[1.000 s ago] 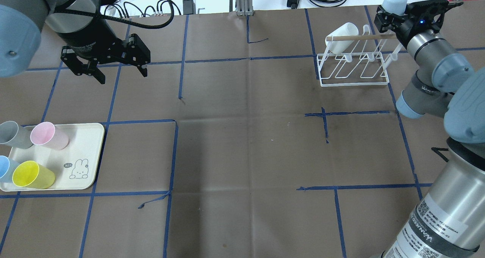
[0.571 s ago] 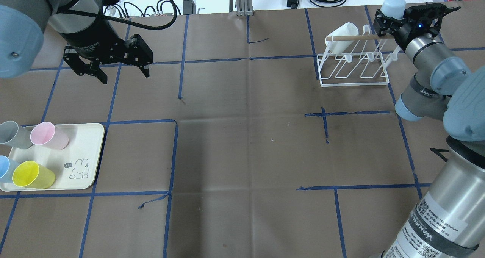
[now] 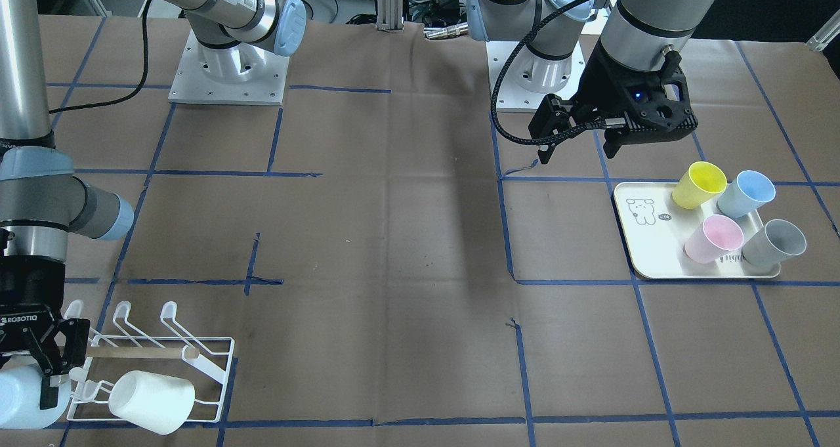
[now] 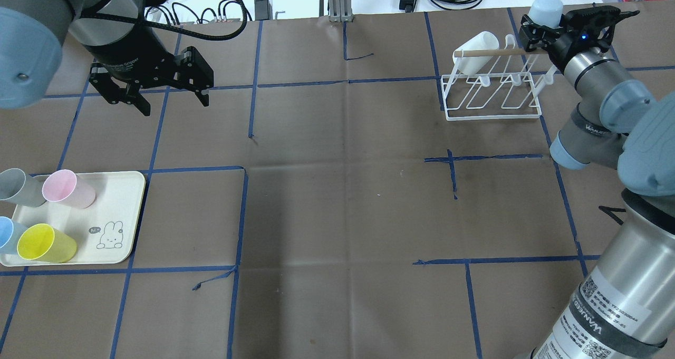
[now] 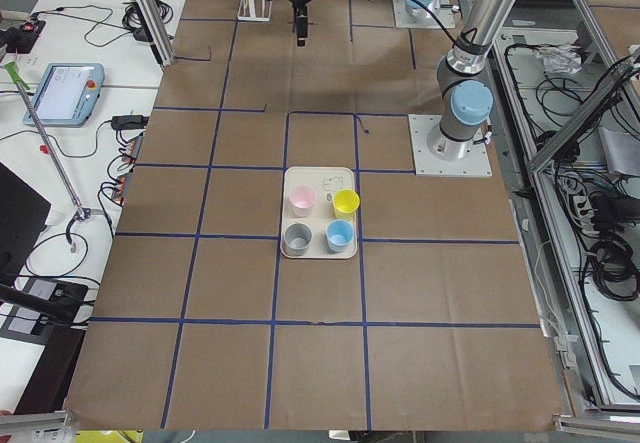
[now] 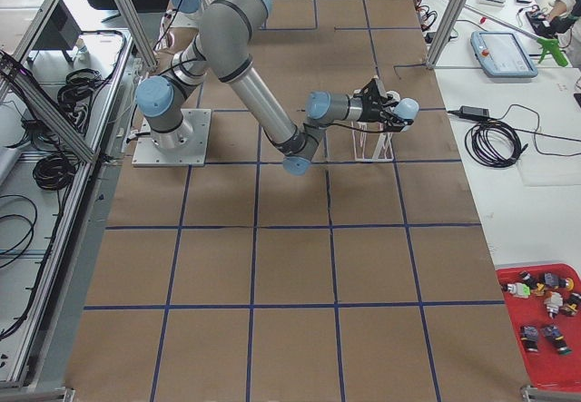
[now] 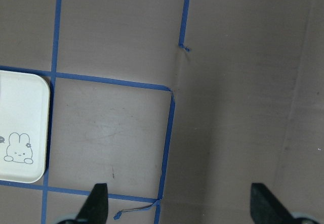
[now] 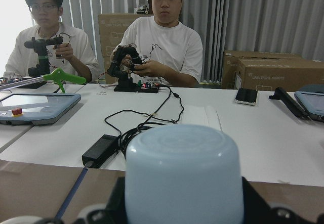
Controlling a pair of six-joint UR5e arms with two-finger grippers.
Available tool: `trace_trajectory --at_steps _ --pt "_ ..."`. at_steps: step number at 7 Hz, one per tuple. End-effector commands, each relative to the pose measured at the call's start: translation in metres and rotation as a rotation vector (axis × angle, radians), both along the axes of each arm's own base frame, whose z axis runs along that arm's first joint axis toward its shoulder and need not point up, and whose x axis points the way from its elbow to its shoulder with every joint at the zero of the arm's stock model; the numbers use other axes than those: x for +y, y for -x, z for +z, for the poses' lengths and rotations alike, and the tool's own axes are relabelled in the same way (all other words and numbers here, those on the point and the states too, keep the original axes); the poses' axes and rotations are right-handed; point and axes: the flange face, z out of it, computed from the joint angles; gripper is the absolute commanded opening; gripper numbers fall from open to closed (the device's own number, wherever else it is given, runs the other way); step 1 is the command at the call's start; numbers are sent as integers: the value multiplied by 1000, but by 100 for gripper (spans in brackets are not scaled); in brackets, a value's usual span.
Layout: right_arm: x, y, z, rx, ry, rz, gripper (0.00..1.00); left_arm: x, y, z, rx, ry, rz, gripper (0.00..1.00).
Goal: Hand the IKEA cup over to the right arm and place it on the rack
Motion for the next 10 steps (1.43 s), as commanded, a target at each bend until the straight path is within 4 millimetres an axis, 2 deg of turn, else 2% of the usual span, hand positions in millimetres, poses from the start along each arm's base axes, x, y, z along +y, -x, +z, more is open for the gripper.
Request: trace_trajectory --at_steps 1,3,6,7,8,10 --pt "0 0 0 -7 0 -1 96 -1 0 -1 -1 1 -1 100" --pt "-1 0 3 -5 4 -1 96 -2 0 -3 -1 -2 -2 100" --pt "0 0 34 -6 34 -9 98 -3 0 -3 -1 -2 -2 100" --pt "-1 0 49 -15 8 -11 98 -3 0 -3 -1 -4 -2 100" --pt "2 -2 78 -19 -6 -15 99 -3 0 -3 -1 -2 -2 100" --pt "9 -7 119 -30 -59 -14 99 -3 0 -2 -1 -1 -2 100"
